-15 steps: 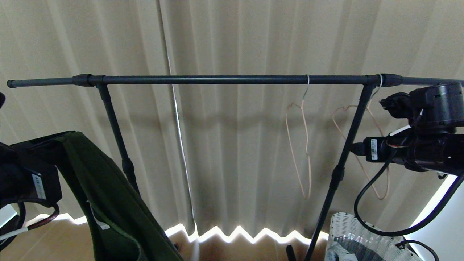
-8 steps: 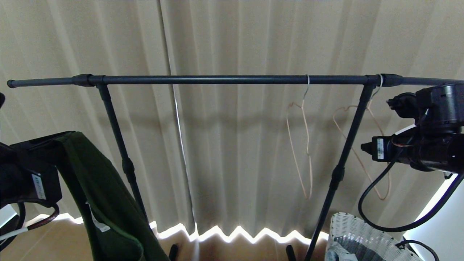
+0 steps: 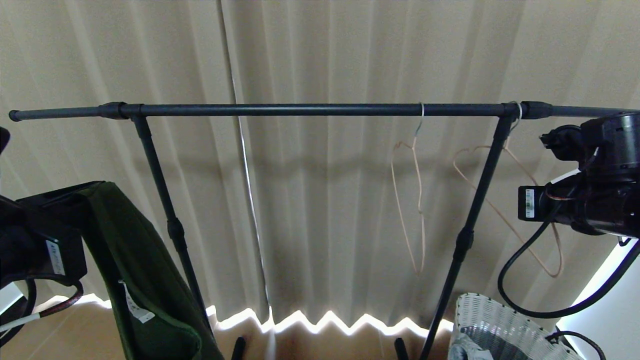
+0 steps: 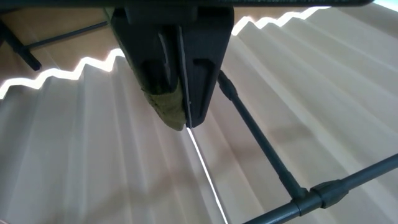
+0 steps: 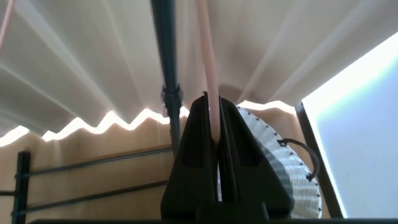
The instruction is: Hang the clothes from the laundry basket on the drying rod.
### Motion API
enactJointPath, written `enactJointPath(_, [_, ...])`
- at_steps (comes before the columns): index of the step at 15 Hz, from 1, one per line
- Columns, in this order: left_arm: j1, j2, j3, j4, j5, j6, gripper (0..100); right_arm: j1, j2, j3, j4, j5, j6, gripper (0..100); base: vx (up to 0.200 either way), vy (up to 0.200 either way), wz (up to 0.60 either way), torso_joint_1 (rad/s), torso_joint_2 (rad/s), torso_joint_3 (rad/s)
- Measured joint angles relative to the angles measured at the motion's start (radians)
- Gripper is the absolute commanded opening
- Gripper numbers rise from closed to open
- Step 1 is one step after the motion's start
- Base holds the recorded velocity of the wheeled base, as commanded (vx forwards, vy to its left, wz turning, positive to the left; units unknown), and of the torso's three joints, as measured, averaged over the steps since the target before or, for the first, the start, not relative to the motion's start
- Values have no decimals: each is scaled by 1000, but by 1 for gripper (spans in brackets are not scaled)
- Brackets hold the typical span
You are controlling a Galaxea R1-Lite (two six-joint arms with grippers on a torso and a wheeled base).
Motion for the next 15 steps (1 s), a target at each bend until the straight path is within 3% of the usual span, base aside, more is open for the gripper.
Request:
enactJointPath(7, [0, 1, 4, -1, 0, 12, 0, -22, -66, 5, -37, -23, -30, 0, 0, 0, 0, 0, 0, 0])
enactJointPath(13, [-1, -2, 21, -21, 0, 15, 0, -23, -187, 80, -39, -20, -55, 0, 0, 0, 0, 0, 0, 0])
enactJointPath(15, [-1, -1, 28, -24, 1, 32, 0, -23, -219, 107, -40, -20, -61, 0, -200, 0, 0, 0, 5, 0])
